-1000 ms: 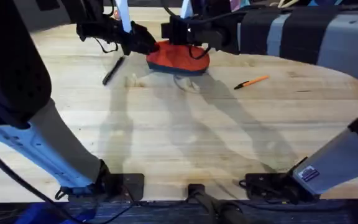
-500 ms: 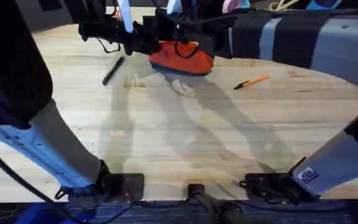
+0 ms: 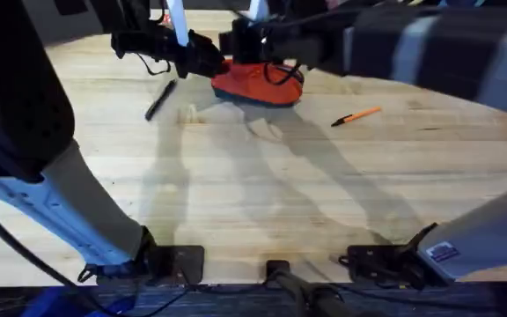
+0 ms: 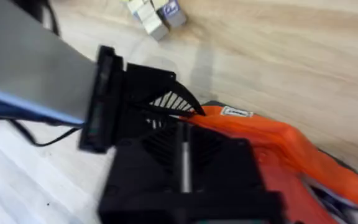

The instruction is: Unzip the bag, pick up the pens from the table one at a time and place them inside, then zip the bag closed.

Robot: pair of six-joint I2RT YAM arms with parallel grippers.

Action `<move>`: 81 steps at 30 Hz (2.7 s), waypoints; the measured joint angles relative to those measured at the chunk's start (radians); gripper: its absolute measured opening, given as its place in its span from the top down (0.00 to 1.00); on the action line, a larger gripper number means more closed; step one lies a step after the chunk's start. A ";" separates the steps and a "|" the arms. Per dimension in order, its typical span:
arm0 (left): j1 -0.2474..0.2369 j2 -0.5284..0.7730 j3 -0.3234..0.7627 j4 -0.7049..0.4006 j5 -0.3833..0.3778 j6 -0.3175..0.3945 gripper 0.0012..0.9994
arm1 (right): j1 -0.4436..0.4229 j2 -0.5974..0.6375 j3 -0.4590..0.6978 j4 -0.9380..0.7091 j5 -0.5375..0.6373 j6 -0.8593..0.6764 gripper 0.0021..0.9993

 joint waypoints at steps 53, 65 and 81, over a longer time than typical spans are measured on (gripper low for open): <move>0.000 0.000 0.000 -0.026 0.004 0.000 0.96 | 0.089 -0.304 0.003 -0.538 0.285 0.447 0.00; 0.000 0.000 0.000 -0.026 0.004 0.000 0.96 | 0.089 -0.258 0.003 -0.519 0.285 0.503 0.00; 0.000 0.000 0.000 -0.026 0.004 0.000 0.96 | 0.089 -0.066 0.003 -0.398 0.288 0.660 0.01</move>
